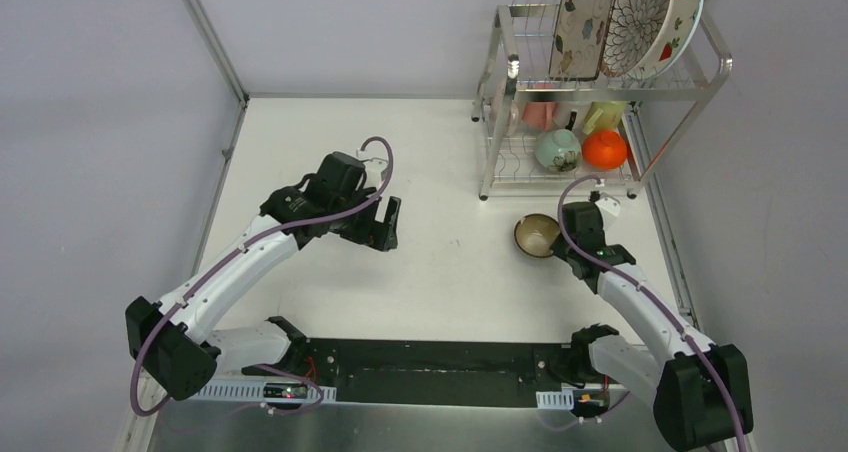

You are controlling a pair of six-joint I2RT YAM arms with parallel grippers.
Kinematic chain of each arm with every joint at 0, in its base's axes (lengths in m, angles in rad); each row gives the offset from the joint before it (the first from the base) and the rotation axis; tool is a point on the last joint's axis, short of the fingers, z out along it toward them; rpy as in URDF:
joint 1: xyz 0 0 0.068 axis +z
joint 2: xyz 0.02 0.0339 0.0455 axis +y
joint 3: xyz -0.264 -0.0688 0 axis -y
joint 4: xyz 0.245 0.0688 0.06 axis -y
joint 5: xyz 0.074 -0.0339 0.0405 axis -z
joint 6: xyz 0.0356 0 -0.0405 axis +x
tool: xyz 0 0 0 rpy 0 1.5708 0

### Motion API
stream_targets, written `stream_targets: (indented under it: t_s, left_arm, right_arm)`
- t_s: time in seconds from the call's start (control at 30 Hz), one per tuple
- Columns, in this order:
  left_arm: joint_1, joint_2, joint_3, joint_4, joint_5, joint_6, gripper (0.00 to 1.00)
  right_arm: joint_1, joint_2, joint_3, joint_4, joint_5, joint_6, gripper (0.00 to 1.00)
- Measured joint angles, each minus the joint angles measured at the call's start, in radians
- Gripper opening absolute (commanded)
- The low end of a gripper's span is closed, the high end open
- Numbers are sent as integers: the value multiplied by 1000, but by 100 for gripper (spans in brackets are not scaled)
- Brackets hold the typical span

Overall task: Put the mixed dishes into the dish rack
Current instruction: Pick up the bowl from the center of the board.

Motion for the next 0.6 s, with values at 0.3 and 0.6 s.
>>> stream_targets:
  t_s: [0.3, 0.6]
  left_arm:
    - [0, 69, -67, 148, 146, -161, 82]
    - [0, 217, -53, 274, 269, -270, 81]
  right_arm:
    - [124, -79, -2, -15, -82, 2, 0]
    - [394, -36, 47, -18, -61, 77, 0]
